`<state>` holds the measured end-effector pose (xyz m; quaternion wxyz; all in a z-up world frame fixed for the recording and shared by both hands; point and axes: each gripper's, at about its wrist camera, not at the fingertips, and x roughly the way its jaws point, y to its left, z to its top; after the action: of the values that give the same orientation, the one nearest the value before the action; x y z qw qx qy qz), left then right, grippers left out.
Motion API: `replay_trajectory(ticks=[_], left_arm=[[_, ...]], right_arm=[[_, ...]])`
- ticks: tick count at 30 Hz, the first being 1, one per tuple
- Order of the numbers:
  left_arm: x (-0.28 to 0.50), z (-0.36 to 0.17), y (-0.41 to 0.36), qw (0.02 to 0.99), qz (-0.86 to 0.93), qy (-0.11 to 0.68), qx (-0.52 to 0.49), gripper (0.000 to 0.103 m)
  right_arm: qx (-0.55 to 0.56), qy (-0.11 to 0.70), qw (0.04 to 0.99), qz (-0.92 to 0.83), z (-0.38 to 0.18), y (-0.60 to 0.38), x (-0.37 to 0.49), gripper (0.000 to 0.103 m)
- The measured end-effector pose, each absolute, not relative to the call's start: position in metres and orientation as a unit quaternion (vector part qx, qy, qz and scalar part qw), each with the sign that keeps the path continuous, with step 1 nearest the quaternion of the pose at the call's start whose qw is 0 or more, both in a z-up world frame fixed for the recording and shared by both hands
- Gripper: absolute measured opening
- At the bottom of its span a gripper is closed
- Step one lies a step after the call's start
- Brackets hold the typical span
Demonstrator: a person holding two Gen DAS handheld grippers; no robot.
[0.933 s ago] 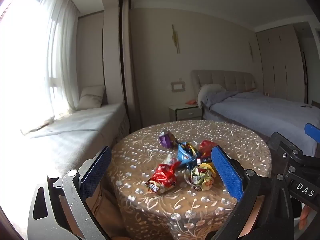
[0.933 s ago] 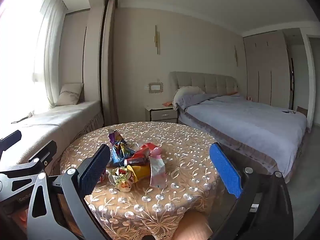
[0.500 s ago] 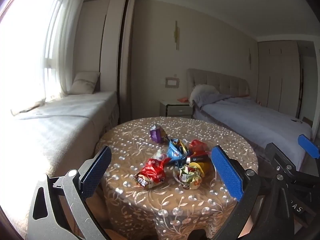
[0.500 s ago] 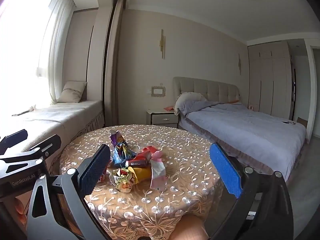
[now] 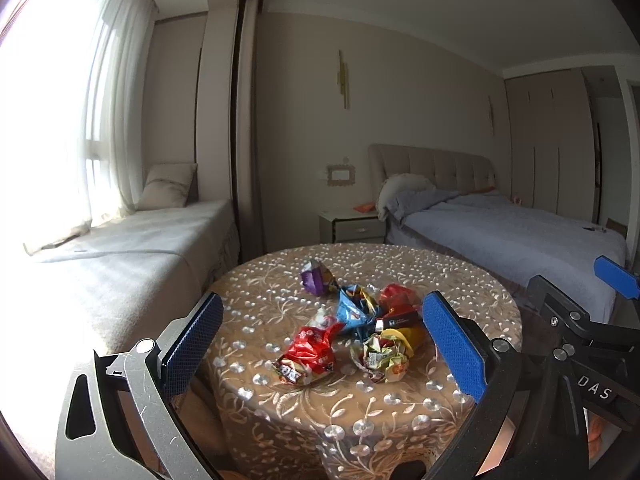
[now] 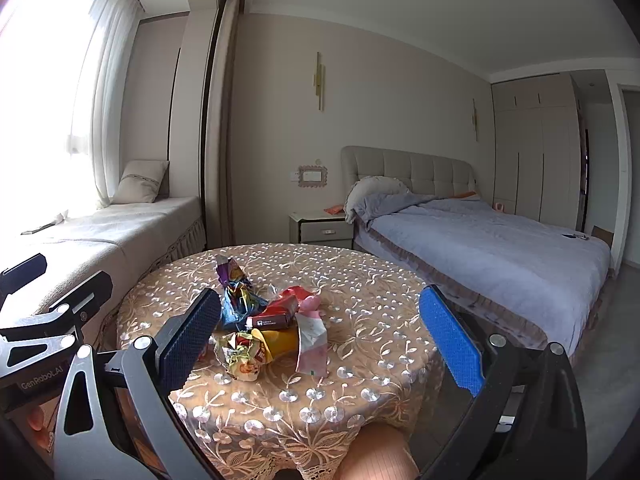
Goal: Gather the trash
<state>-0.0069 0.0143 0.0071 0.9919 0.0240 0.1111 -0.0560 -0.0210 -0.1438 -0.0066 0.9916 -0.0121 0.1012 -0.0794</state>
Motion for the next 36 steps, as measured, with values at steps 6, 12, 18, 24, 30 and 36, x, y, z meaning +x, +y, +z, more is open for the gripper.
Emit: replay_trajectory(ticks=[6,12,18,24,30,36], left_arm=[[-0.0033,0.0033,0.0157,0.991,-0.055,0.118,0.020,0.098],[-0.0020,0.0017,0.0149,0.992,-0.046,0.116,0.024,0.098],[0.0001,-0.0003,0.0161,0.991,-0.046,0.123,0.016,0.098],[-0.0005,-0.0005,0.0156,0.991,-0.045,0.121,0.021,0.098],[-0.0010,-0.0011,0.0152,0.991,-0.044,0.121,0.024,0.098],[-0.0016,-0.0007,0.0133,0.991,-0.042,0.120,0.032,0.098]], right_arm=[[-0.013,0.100,0.992,-0.076,-0.0050,-0.1434,-0.0213,0.099],[-0.015,0.099,0.992,-0.071,-0.0042,-0.1413,-0.0218,0.099],[-0.015,0.104,0.992,-0.064,-0.0044,-0.1398,-0.0204,0.099],[-0.016,0.105,0.992,-0.065,-0.0054,-0.1407,-0.0200,0.099],[-0.017,0.106,0.992,-0.066,-0.0075,-0.1408,-0.0197,0.099],[-0.018,0.106,0.992,-0.067,-0.0094,-0.1415,-0.0186,0.099]])
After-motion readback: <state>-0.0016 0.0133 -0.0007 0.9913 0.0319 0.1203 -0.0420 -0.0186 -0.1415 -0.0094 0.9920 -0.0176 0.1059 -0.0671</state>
